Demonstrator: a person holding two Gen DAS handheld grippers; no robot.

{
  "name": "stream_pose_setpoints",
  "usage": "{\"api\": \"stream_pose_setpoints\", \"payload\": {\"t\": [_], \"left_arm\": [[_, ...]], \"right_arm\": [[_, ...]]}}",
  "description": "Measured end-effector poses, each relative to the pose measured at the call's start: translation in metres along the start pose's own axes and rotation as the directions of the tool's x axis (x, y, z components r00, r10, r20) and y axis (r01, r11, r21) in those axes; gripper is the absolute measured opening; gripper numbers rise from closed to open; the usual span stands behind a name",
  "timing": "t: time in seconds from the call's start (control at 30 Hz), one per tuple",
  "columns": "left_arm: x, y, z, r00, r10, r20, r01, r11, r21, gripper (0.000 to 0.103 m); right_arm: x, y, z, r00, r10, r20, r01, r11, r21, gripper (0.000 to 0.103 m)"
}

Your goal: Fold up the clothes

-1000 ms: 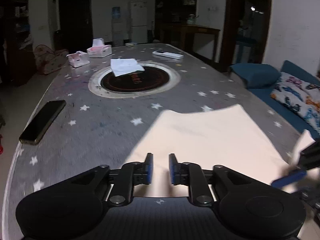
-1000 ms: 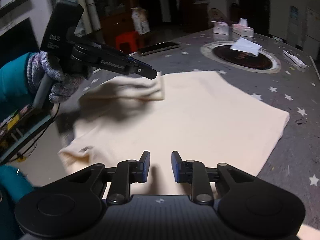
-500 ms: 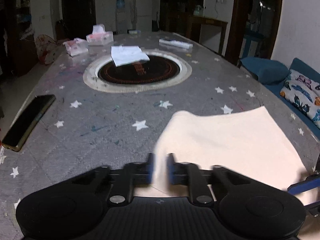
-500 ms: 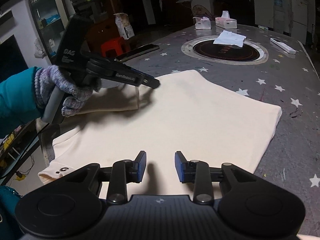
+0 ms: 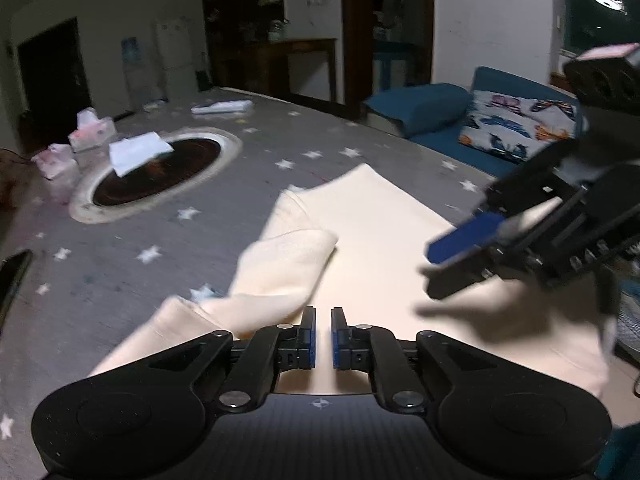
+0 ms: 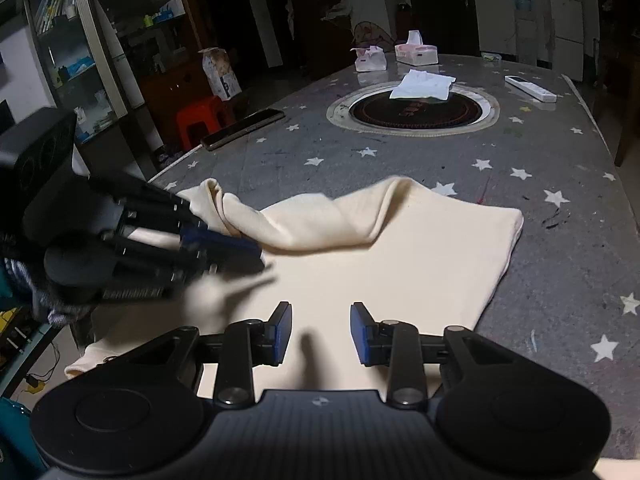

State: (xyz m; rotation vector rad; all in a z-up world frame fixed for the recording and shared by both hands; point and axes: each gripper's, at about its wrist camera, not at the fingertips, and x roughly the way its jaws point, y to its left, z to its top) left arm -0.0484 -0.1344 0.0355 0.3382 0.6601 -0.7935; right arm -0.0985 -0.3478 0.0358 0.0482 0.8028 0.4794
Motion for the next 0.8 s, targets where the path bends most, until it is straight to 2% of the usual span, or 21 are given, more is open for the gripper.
{"api": "stream_pose_setpoints", "payload": {"t": [0.13,0.2,0.27,0.33,0.37,0.4,0.47,0.53,0.57,0.6,0.63,0.7,0.8], "left_arm": [[-0.014,0.012,0.012,0.998,0.021,0.066,-0.017,0.998,-0.059,0.011],[-0.016,0.022,0.020,0.994,0.067,0.089,-0.059,0.994,-0.097,0.012],[-0.009,0.035,0.027,0.991,0.112,0.071,-0.101,0.984,-0.144,0.016],[0.005,0.045,0.032,0.994,0.103,0.018,-0.098,0.977,-0.188,0.028],[0.013,0.049,0.034,0.995,0.096,-0.010,-0.096,0.973,-0.210,0.039],[0.019,0.051,0.034,0.996,0.086,-0.030,-0.090,0.971,-0.222,0.043],[0.029,0.052,0.034,0.997,0.064,-0.051,-0.074,0.971,-0.226,0.043],[0.035,0.052,0.032,0.997,0.050,-0.060,-0.063,0.971,-0.229,0.043],[0.038,0.053,0.031,0.997,0.043,-0.065,-0.058,0.970,-0.235,0.039],[0.040,0.055,0.030,0.997,0.037,-0.065,-0.051,0.969,-0.240,0.022],[0.042,0.057,0.029,0.998,0.030,-0.064,-0.045,0.968,-0.246,0.015],[0.041,0.062,0.027,0.998,0.029,-0.048,-0.040,0.965,-0.258,0.008],[0.035,0.069,0.027,0.997,0.077,-0.017,-0.079,0.963,-0.259,0.004]], "right_arm": [[0.001,-0.004,-0.002,1.000,-0.005,-0.001,0.005,1.000,0.017,0.037],[0.003,-0.006,-0.004,1.000,-0.006,-0.005,0.006,1.000,0.025,0.037],[0.005,-0.007,-0.005,1.000,-0.003,-0.007,0.003,1.000,0.029,0.037],[0.006,-0.006,-0.005,1.000,0.002,-0.006,-0.002,1.000,0.029,0.037],[0.006,-0.005,-0.005,1.000,0.004,-0.005,-0.004,1.000,0.028,0.037],[0.006,-0.004,-0.006,1.000,0.006,-0.004,-0.006,1.000,0.027,0.037],[0.006,-0.003,-0.006,1.000,0.009,-0.003,-0.008,1.000,0.025,0.037],[0.006,-0.004,-0.006,1.000,0.007,-0.004,-0.007,1.000,0.025,0.037],[0.007,-0.004,-0.006,1.000,0.005,-0.005,-0.005,1.000,0.025,0.037],[0.007,-0.005,-0.006,1.000,0.003,-0.007,-0.002,1.000,0.026,0.037],[0.007,-0.005,-0.006,1.000,0.001,-0.009,0.000,1.000,0.026,0.037],[0.008,-0.007,-0.006,1.000,-0.004,-0.009,0.004,1.000,0.030,0.037],[0.008,-0.010,-0.005,1.000,-0.013,-0.005,0.013,0.999,0.035,0.037]]}}
